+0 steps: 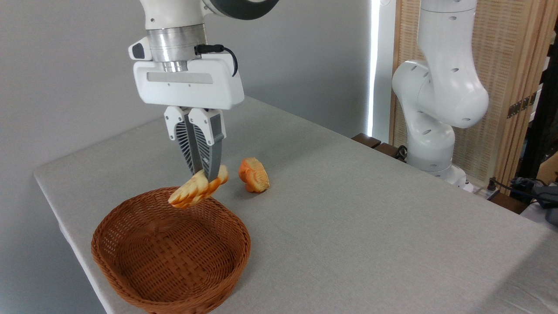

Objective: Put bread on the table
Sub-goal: 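Lift the bread roll out of the basket and carry it over the table, then lower the bread roll onto the table beside the golden roll and release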

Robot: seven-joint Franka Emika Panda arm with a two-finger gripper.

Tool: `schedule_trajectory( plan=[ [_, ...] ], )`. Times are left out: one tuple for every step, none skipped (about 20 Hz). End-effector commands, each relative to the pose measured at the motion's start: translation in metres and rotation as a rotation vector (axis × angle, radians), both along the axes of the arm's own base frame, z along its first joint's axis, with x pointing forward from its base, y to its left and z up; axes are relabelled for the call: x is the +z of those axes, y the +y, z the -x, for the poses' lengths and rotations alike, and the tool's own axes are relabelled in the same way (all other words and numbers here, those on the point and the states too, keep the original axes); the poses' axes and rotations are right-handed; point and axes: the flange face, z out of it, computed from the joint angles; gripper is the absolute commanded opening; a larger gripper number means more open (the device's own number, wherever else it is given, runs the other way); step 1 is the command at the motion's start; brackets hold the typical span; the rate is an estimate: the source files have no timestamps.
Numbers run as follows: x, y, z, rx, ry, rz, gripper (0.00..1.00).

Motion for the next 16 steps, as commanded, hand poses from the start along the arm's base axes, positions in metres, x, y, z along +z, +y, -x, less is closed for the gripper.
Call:
schedule_trajectory(
  plan=[
    [-0.007, 0.008, 0.027, -0.147, 0.091, -0.002, 0.23],
    [-0.008, 0.009, 0.03, -0.167, 0.101, -0.004, 0.23],
    [-0.012, 0.011, 0.035, -0.195, 0.126, -0.008, 0.23],
    [-0.015, 0.012, 0.039, -0.222, 0.149, -0.012, 0.23],
    [-0.016, 0.013, 0.041, -0.235, 0.159, -0.014, 0.23],
    [-0.02, 0.015, 0.046, -0.262, 0.182, -0.016, 0.24],
    [-0.022, 0.015, 0.049, -0.277, 0.195, -0.017, 0.24],
    [-0.03, 0.016, 0.053, -0.304, 0.221, -0.018, 0.24],
    [-0.034, 0.017, 0.056, -0.323, 0.235, -0.018, 0.24],
    [-0.038, 0.018, 0.057, -0.337, 0.244, -0.019, 0.25],
    [-0.038, 0.018, 0.058, -0.344, 0.248, -0.019, 0.29],
    [-0.041, 0.019, 0.06, -0.368, 0.267, -0.018, 0.34],
    [-0.045, 0.021, 0.062, -0.383, 0.289, -0.018, 0.34],
    [-0.048, 0.022, 0.066, -0.425, 0.334, -0.01, 0.34],
    [-0.049, 0.022, 0.068, -0.444, 0.35, -0.004, 0.34],
    [-0.051, 0.022, 0.07, -0.469, 0.372, 0.003, 0.37]
  ],
)
